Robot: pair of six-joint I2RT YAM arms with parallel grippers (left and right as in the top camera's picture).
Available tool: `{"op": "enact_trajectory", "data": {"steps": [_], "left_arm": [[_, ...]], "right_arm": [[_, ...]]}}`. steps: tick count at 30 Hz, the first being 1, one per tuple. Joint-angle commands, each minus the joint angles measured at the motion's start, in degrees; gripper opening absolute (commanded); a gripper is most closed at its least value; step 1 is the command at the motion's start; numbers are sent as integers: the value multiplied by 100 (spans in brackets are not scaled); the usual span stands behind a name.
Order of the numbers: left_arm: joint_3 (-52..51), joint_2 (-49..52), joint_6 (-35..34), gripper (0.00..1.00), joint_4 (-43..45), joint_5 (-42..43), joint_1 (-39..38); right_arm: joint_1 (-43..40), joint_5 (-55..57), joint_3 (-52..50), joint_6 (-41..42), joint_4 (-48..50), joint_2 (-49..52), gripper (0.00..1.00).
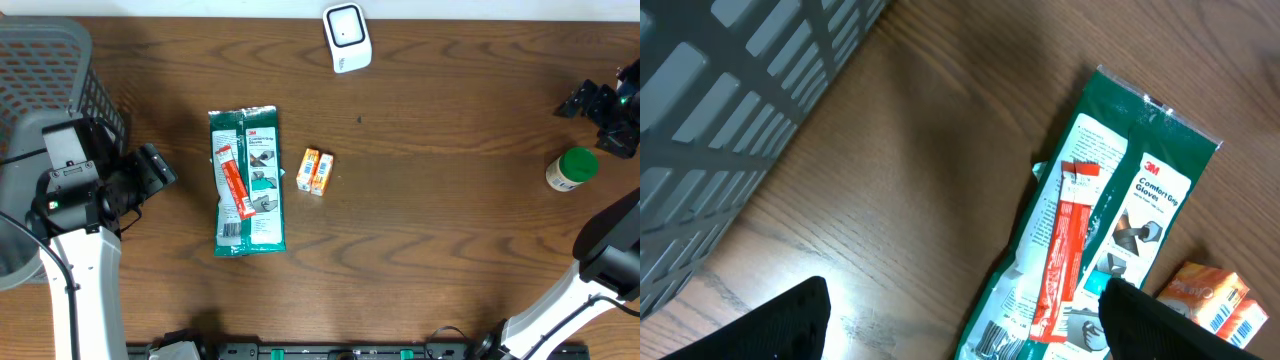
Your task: Scan the item barcode
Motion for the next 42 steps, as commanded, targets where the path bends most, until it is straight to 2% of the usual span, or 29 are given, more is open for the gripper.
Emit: {"op": "enact_trajectory", "data": {"steps": [1,9,15,26,33,34,35,36,42], "left_arm": [[72,11,35,87,-13,28,9],[72,11,33,86,-13,28,9],[72,11,33,86,-13,28,9],[72,11,35,87,-13,28,9],[72,11,35,86,-13,28,9],[72,11,35,86,-13,28,9],[72,11,35,86,-13,28,9],[72,11,33,86,-13,28,9],[72,11,35,87,-13,28,9]], "right_arm": [[35,-188,63,76,-11,-74,99],[44,-2173,63,638,-98,-74,99],[581,-2332,63,686,-295,-76,99],[2837,-1775,63,507,26,-74,99],[3930,-1617,63,507,181,-74,99],[4026,-1561,63,522,151,-74,94],[4113,-1427,63,625,96,-81,87],[4186,-1215,63,750,-13,-109,84],[4251,376,63,1095,-1189,-435,83]]}}
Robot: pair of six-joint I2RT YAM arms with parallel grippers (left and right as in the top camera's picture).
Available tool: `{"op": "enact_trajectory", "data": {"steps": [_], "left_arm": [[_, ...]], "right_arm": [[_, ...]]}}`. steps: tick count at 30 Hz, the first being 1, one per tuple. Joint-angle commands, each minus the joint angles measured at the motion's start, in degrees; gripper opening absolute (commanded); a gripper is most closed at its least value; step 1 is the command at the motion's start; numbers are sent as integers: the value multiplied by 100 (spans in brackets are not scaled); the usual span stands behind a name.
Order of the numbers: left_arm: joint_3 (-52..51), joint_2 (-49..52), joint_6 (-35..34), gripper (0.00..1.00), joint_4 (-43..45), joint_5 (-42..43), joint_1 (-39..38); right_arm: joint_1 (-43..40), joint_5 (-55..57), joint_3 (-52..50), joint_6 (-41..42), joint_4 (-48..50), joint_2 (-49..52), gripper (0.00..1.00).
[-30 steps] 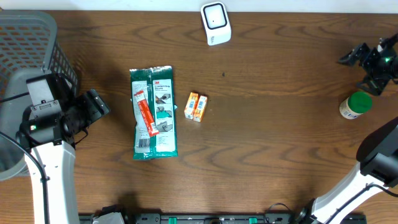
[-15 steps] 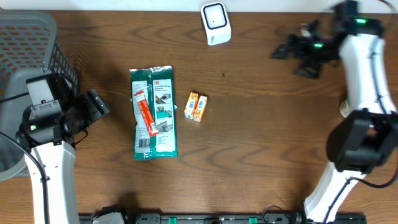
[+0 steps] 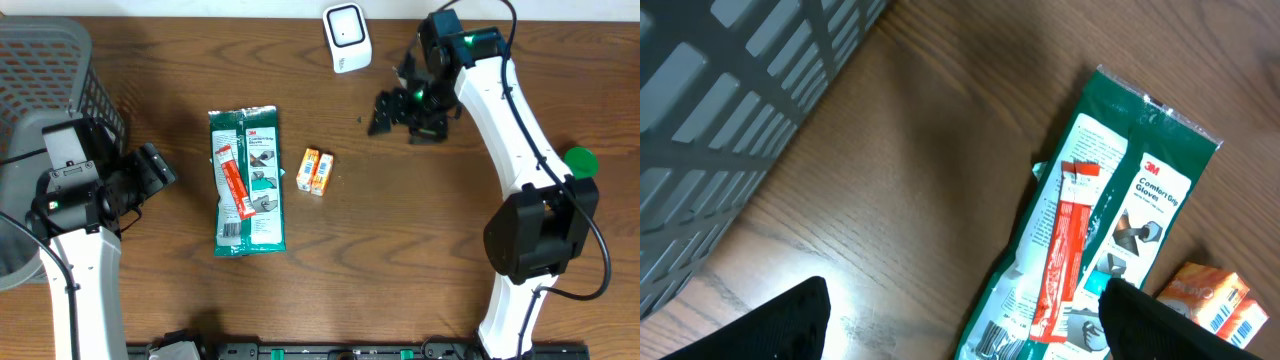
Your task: Scan the item barcode
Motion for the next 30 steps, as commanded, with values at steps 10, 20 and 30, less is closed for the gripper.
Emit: {"op": "enact_trajectory", "data": {"steps": [10,20,30], "left_arm": [[72,11,31,87,-13,26,9],[72,11,31,87,-13,26,9],[72,11,33,87,-13,26,9]], "right_arm": [[-114,2402,-1246,551,-374,-1945,83],[-560,2396,-3755,669,756,-3755,99],[-564,2422,-3982,833,704,-3766,99]]}}
